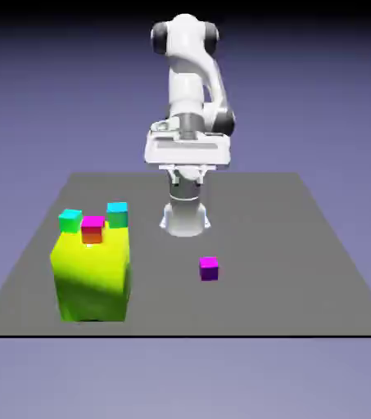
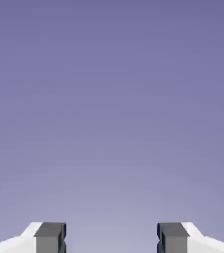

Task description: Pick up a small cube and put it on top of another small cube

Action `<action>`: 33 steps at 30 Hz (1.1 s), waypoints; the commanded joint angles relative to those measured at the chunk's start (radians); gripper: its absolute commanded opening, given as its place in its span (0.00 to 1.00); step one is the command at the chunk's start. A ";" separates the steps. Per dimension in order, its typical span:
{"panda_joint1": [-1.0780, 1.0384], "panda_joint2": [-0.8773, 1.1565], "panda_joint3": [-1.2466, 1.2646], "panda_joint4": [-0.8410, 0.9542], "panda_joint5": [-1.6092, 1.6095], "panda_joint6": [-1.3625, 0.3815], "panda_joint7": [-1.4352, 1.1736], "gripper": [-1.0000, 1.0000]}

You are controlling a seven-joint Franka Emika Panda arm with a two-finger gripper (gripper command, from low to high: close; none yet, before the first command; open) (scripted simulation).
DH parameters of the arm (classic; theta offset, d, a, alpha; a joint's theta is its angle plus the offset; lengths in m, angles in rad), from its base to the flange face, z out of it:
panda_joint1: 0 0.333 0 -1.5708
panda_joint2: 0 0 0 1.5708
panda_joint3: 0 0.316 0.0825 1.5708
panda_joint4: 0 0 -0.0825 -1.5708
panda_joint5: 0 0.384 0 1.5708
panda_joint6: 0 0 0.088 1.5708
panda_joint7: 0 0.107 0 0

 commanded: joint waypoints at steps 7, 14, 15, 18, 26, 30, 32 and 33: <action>0.015 0.254 0.061 0.056 0.016 -0.275 0.044 0.50; 0.031 0.507 0.122 0.113 0.031 -0.550 0.088 0.50; 0.033 0.544 0.130 0.121 0.033 -0.589 0.094 0.50; 0.038 0.621 0.149 0.138 0.038 -0.673 0.108 0.50; 0.056 0.805 0.127 0.103 0.008 -0.456 0.129 0.00; 0.045 0.696 0.140 0.124 0.026 -0.584 0.116 0.00; 0.038 0.624 0.148 0.138 0.038 -0.670 0.108 0.00; 0.025 0.615 0.182 0.140 0.053 -0.675 0.093 0.00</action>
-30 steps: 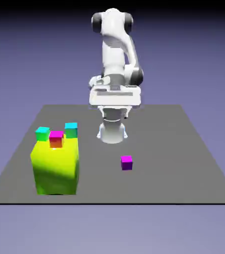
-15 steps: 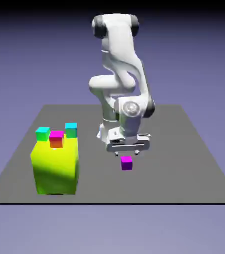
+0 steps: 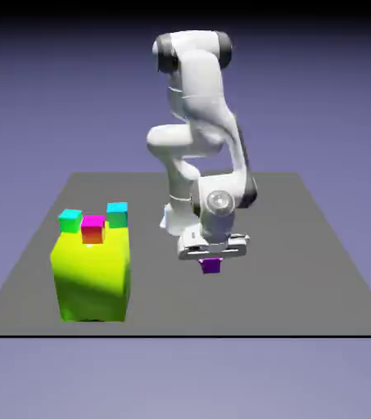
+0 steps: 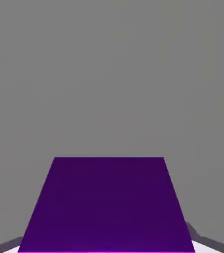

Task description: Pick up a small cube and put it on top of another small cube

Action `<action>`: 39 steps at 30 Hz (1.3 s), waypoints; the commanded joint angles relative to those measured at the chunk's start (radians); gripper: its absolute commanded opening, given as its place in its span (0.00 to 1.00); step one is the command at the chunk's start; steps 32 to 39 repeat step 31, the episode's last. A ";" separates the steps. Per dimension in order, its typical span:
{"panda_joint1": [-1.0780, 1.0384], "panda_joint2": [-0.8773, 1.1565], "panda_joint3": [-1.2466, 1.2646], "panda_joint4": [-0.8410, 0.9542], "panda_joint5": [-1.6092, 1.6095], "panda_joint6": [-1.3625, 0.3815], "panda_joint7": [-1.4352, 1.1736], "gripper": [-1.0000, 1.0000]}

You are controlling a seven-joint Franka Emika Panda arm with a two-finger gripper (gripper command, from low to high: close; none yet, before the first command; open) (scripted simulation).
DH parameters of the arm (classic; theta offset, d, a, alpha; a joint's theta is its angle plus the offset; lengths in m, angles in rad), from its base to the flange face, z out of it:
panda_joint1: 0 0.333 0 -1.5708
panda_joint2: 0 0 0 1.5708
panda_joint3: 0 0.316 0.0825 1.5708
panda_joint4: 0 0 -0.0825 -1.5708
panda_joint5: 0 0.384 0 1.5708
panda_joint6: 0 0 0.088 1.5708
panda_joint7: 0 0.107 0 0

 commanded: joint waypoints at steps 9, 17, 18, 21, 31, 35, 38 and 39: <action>-0.266 -0.183 -0.168 0.253 0.105 -0.383 0.258 0.00; -0.436 -0.311 -0.423 0.452 0.143 -0.688 0.519 0.00; -0.436 -0.311 -0.424 0.452 0.142 -0.689 0.520 0.00; -0.431 -0.308 -0.418 0.379 0.151 -0.613 0.513 0.00; -0.436 -0.311 -0.424 0.452 0.142 -0.689 0.520 1.00; -0.436 -0.311 -0.424 0.452 0.142 -0.689 0.520 1.00; -0.436 -0.311 -0.424 0.452 0.142 -0.689 0.520 1.00; -0.436 -0.311 -0.424 0.452 0.142 -0.689 0.520 1.00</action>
